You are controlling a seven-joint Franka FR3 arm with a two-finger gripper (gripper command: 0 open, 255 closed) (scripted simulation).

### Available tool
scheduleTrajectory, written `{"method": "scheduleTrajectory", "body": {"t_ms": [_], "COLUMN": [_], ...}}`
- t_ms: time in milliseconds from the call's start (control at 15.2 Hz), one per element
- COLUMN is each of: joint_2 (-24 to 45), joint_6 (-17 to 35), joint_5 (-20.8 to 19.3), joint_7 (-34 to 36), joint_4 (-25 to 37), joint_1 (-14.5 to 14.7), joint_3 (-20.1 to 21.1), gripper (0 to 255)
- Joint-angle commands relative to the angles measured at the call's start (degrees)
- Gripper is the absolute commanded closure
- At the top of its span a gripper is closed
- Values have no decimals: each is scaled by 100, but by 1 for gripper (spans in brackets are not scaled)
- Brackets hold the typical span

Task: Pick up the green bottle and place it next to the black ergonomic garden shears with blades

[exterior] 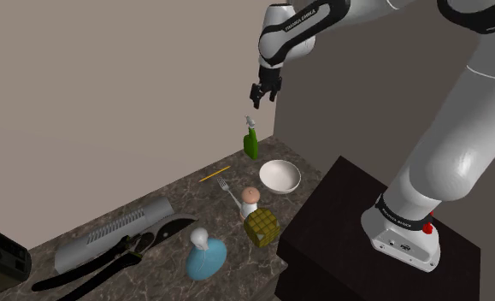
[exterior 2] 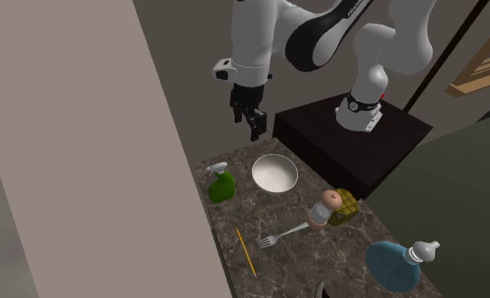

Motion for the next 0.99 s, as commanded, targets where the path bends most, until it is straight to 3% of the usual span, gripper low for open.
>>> {"method": "scheduleTrajectory", "body": {"t_ms": [0,594,924], "joint_2": [442,2458,2709], "joint_6": [136,423,635], "joint_5": [51,256,291], "joint_7": [-30,-141,-161], "joint_4": [289,1926,1962], "joint_1": [-17,-185,-199], "joint_3": [-9,6,31], "gripper": [0,0,0]}}
